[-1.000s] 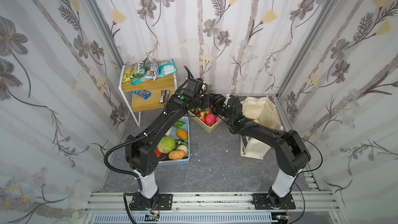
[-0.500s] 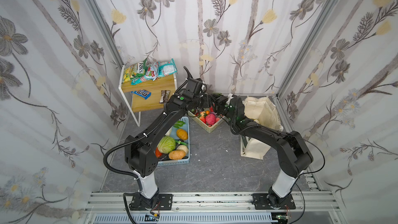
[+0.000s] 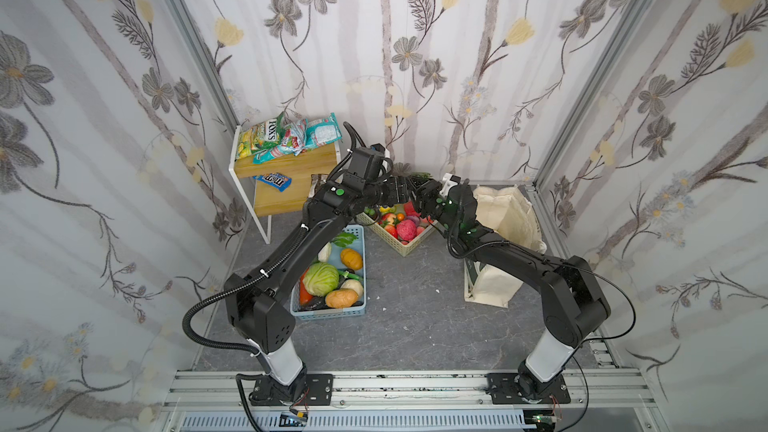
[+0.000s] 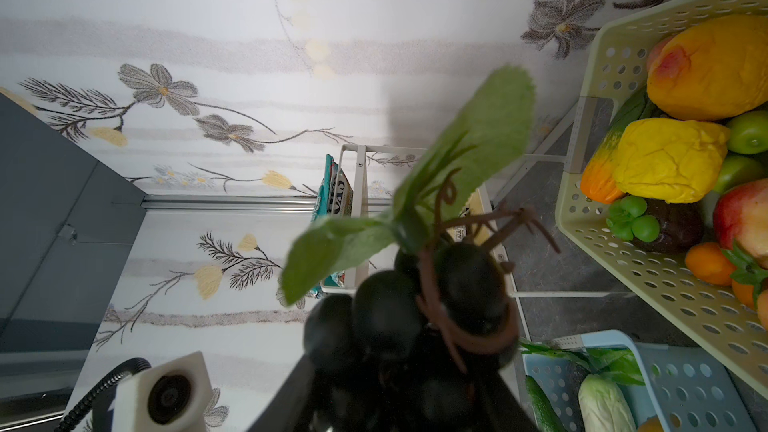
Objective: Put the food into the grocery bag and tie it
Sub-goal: 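Grasp the black grapes with the right gripper from the left gripper, then carry the grapes into the tote bag with the right gripper while the left withdraws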
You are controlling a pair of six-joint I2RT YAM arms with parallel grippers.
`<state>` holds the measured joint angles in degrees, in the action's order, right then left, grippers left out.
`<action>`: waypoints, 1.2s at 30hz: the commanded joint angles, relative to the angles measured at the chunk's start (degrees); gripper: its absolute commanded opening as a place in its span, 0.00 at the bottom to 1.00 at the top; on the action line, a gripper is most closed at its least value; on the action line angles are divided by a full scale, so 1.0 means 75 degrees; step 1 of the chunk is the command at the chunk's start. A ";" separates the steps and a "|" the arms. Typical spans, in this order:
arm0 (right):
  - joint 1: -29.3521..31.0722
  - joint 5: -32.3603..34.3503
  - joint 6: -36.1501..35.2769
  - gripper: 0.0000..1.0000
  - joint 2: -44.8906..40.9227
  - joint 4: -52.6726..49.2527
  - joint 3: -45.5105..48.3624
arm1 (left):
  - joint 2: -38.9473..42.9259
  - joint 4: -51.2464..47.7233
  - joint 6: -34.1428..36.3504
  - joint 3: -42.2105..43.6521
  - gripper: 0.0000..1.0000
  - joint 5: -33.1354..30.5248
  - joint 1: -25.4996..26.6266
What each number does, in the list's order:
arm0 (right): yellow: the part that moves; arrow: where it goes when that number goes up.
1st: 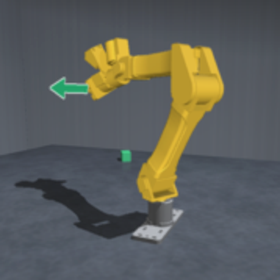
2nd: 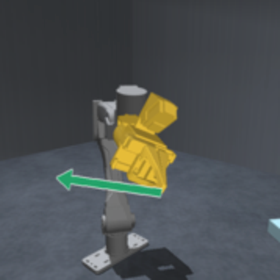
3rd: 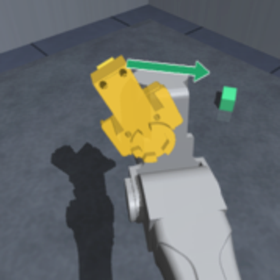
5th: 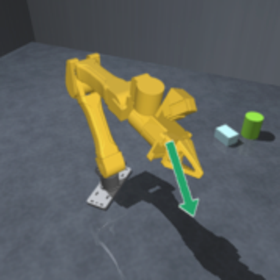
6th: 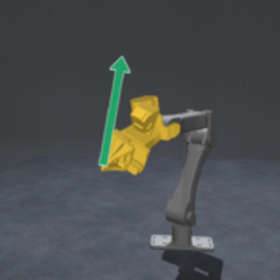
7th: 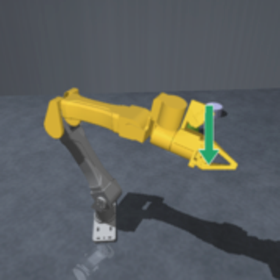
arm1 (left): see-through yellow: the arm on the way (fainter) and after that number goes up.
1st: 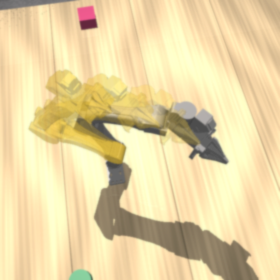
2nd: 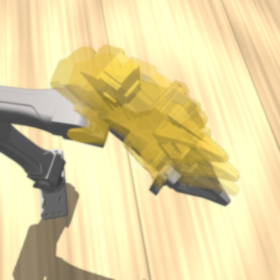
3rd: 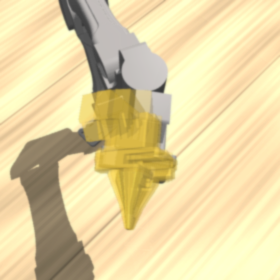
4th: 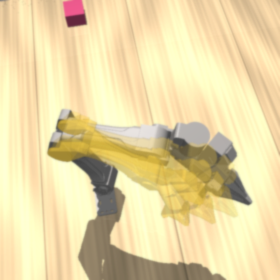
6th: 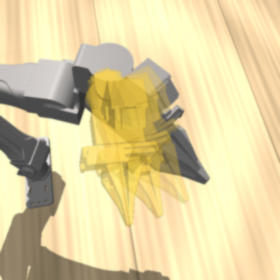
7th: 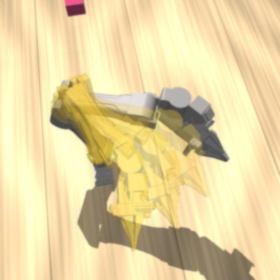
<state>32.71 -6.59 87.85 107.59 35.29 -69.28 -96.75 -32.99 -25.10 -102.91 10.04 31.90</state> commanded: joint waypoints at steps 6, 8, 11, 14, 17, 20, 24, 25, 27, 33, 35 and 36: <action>-0.0113 -0.0100 -0.0322 0.43 -0.0564 0.0058 0.0320 | 0.0319 0.0107 -0.0005 0.0191 0.77 -0.0461 -0.0296; -0.0166 -0.0132 -0.0397 0.43 -0.0727 0.0043 0.0464 | 0.0359 0.0144 -0.0036 0.0265 0.77 -0.0466 -0.0418; -0.0222 -0.0164 -0.0523 0.43 -0.1035 0.0035 0.0711 | 0.0351 0.0195 -0.0056 0.0350 0.77 -0.0424 -0.0531; -0.0314 -0.0227 -0.0635 0.43 -0.1426 -0.0023 0.1008 | 0.0273 0.0203 -0.0073 0.0391 0.77 -0.0443 -0.0584; -0.0474 -0.0316 -0.0820 0.43 -0.1902 -0.0160 0.1291 | 0.0151 0.0265 -0.0114 0.0415 0.77 -0.0434 -0.0594; -0.0735 -0.0465 -0.0954 0.43 -0.2487 -0.0217 0.1695 | 0.0001 0.0344 -0.0176 0.0439 0.77 -0.0380 -0.0599; -0.1236 -0.0620 -0.0950 0.43 -0.3241 -0.0197 0.2468 | -0.0134 0.0390 -0.0239 0.0455 0.77 -0.0269 -0.0607; -0.1387 -0.0658 -0.0967 0.43 -0.3449 -0.0225 0.2673 | -0.0161 0.0406 -0.0251 0.0456 0.77 -0.0241 -0.0594; -0.1686 -0.0721 -0.1017 0.43 -0.3866 -0.0320 0.3006 | -0.0203 0.0414 -0.0259 0.0456 0.77 -0.0214 -0.0587; -0.2415 -0.0806 -0.1331 0.43 -0.4981 -0.0944 0.3768 | -0.0336 0.0516 -0.0353 0.0480 0.77 -0.0121 -0.0574; -0.2624 -0.0815 -0.1382 0.44 -0.5249 -0.1152 0.3917 | -0.0387 0.0530 -0.0391 0.0436 0.77 -0.0058 -0.0562; -0.2737 -0.0859 -0.1419 0.43 -0.5371 -0.1239 0.3992 | -0.0430 0.0511 -0.0373 0.0400 0.77 -0.0028 -0.0553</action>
<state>13.67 -12.19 78.54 69.10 28.14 -40.60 -99.39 -30.59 -27.20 -99.42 8.86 27.70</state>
